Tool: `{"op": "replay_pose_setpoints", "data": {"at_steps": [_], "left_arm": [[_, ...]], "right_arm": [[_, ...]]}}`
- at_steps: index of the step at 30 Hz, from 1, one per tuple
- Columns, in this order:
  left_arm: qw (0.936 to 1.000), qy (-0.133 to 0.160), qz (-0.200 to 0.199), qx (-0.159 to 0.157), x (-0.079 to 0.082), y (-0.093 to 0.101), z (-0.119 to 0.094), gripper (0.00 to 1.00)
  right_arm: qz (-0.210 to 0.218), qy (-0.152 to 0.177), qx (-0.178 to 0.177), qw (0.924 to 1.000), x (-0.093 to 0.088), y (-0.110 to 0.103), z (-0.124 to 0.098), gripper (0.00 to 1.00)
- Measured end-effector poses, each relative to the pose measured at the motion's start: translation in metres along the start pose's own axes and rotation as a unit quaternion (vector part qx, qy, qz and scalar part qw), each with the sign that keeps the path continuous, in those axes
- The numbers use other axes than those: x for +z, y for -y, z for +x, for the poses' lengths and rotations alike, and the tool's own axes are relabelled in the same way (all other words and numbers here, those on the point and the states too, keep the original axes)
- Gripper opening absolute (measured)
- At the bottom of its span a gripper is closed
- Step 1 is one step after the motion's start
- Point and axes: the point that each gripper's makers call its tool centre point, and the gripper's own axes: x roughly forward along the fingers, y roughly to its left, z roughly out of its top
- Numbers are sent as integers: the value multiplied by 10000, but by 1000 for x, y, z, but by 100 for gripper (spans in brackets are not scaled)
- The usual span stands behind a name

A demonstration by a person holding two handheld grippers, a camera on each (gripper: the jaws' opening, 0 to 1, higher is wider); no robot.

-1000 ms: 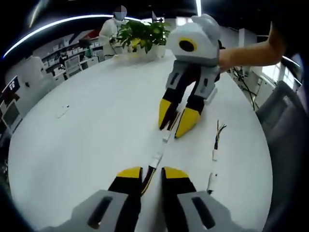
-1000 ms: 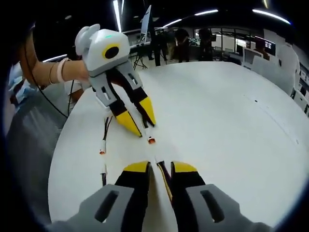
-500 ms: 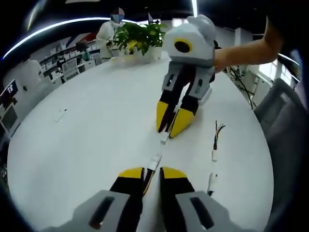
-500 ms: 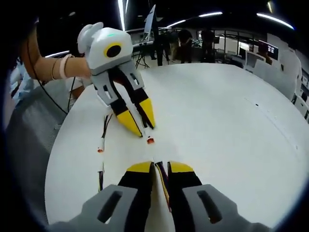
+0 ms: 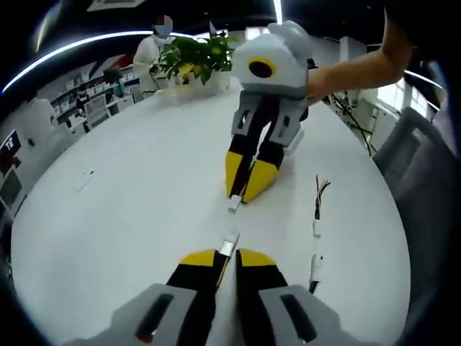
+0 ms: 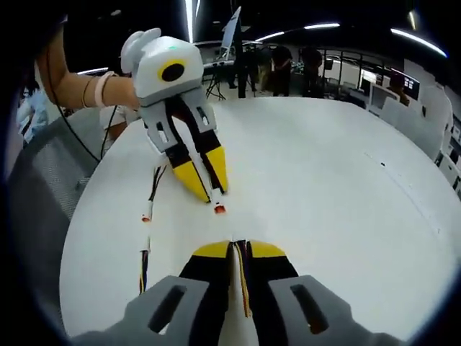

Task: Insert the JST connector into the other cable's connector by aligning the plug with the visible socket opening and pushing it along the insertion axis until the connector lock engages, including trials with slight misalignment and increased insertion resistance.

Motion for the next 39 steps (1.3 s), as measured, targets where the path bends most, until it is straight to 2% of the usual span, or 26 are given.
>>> {"op": "replay_pose_setpoints", "data": {"at_steps": [22,34,39], "left_arm": [[9999,127,52,-71,1,-2,2,0],[9996,201,-115,-167,1,-3,2,0],[9997,139,-124,-174,1,-3,2,0]], "right_arm": [[-115,85,64,9999,0,2,3,4],[-285,103,108,9995,5,-3,1,3],[-305,95,141,9994,6,-5,-1,3]]}}
